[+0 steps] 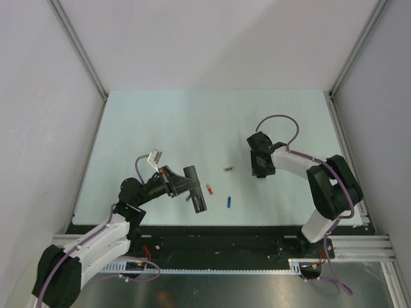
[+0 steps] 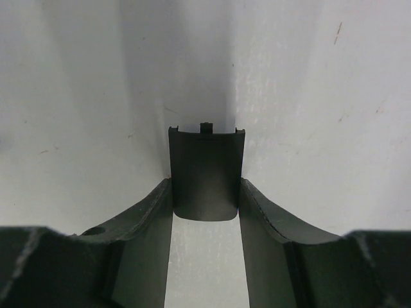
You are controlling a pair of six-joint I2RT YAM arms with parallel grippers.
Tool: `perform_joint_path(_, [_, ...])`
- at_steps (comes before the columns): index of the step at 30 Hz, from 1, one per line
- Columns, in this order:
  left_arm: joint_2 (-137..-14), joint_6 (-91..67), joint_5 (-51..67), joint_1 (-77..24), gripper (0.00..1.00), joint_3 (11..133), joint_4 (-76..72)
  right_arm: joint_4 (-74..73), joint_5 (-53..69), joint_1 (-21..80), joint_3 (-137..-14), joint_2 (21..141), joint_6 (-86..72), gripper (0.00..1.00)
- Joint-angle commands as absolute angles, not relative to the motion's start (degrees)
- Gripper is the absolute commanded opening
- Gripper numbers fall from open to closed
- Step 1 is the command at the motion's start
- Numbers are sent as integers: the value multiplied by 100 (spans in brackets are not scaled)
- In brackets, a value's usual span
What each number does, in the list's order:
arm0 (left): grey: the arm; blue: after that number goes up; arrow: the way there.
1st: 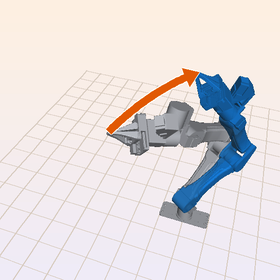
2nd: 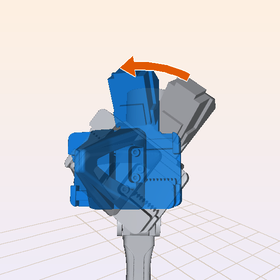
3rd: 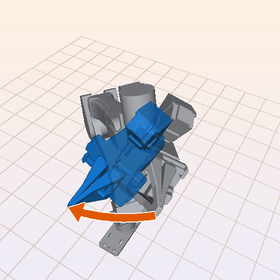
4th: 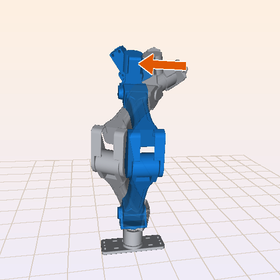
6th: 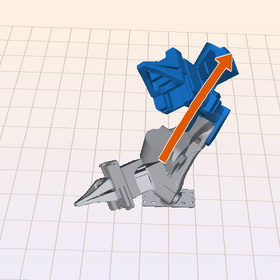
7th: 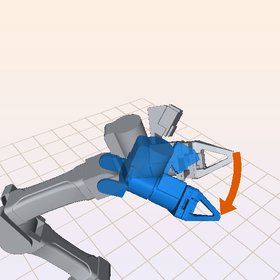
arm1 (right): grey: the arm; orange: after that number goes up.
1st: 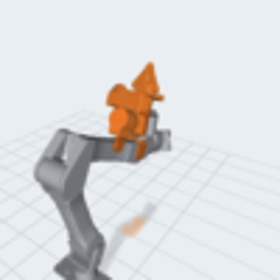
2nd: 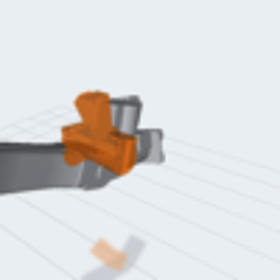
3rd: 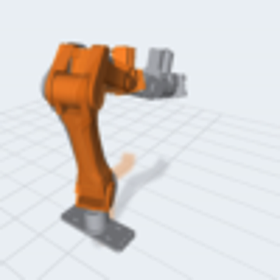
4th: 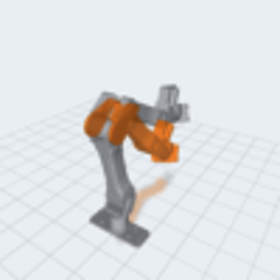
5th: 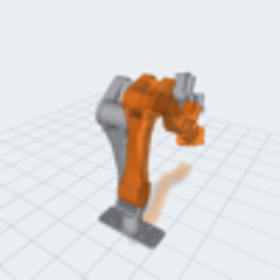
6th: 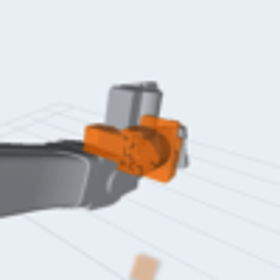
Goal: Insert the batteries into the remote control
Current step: Place the battery cover at the center of the board.
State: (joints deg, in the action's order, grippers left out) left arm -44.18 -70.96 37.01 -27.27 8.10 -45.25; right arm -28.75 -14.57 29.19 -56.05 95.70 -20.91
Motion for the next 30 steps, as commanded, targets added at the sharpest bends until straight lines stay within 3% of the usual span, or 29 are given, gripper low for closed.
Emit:
perform_joint_path(1, [-4245,-7181,4025,-2663,0,738,-4729,-2646,-1529,2795,-5642,9659,-1907,37])
perform_joint_path(8, [-4201,-7067,4210,-2663,0,712,-4729,-2681,-1547,2716,-5687,10002,-1925,42])
perform_joint_path(11, [-4157,-7031,4263,-2663,0,729,-4729,-2663,-1573,2716,-5704,10028,-1925,50])
perform_joint_path(14, [-4113,-7022,4315,-2663,0,764,-4729,-2716,-1591,2716,-5748,10020,-1977,64])
perform_joint_path(20, [-4166,-7040,4377,-2663,0,800,-4728,-2847,-1564,2733,-5801,9722,-2092,75])
perform_joint_path(30, [-4026,-7005,4219,-2663,0,642,-4729,-2154,-1679,3814,-5889,8815,-2171,77])
